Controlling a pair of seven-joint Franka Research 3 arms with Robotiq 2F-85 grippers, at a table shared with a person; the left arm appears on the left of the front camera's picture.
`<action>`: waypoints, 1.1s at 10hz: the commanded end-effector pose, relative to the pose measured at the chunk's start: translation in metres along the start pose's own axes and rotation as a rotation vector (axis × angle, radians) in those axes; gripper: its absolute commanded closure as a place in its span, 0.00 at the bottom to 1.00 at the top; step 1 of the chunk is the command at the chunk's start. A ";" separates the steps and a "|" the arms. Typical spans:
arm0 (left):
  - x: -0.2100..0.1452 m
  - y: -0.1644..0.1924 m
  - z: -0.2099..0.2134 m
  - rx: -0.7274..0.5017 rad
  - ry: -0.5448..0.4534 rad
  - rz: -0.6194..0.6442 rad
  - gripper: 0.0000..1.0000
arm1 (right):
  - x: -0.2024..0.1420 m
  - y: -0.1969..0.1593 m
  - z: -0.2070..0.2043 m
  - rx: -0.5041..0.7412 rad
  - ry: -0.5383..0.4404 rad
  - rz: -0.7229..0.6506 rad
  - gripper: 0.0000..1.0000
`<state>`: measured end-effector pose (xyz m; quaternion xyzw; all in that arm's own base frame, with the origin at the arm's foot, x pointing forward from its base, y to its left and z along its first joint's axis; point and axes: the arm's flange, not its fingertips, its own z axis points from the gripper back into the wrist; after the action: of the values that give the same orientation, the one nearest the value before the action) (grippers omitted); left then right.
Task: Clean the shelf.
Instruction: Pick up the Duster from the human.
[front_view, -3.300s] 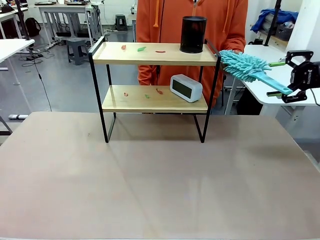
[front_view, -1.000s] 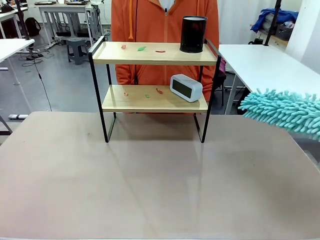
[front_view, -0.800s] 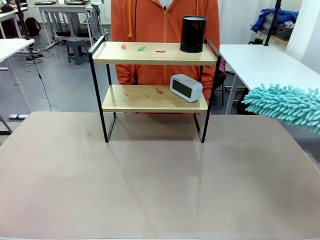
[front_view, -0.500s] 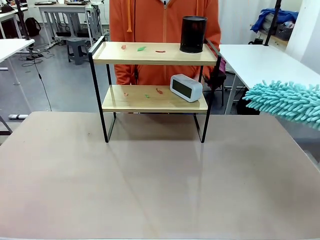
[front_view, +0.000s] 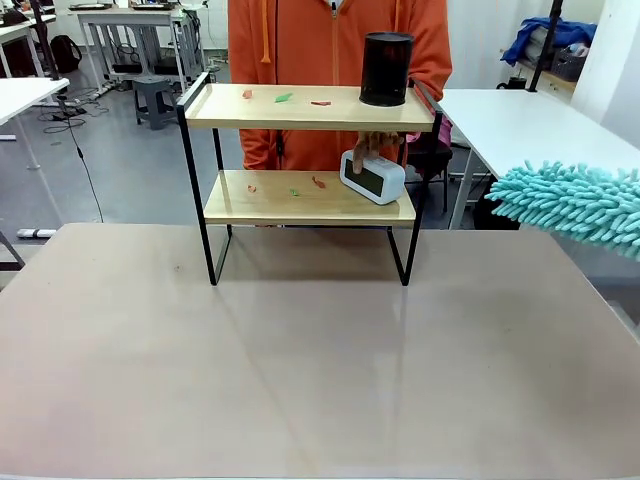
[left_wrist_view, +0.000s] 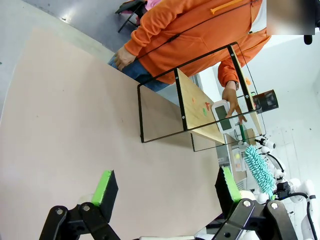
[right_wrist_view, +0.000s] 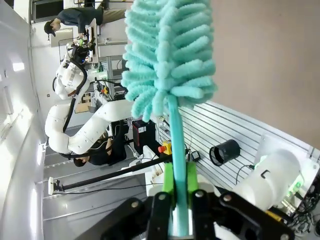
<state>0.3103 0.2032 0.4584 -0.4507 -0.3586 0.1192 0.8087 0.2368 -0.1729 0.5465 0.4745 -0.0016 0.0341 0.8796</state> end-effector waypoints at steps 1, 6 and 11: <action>0.000 0.001 -0.001 -0.018 -0.014 -0.020 0.00 | 0.003 0.004 0.003 0.013 -0.022 -0.012 1.00; 0.000 0.001 -0.001 -0.018 -0.014 -0.020 0.00 | 0.003 0.004 0.003 0.013 -0.022 -0.012 1.00; 0.000 0.001 -0.001 -0.018 -0.014 -0.020 0.00 | 0.003 0.004 0.003 0.013 -0.022 -0.012 1.00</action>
<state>0.3102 0.2034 0.4584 -0.4507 -0.3588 0.1193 0.8087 0.2368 -0.1729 0.5465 0.4745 -0.0016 0.0341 0.8796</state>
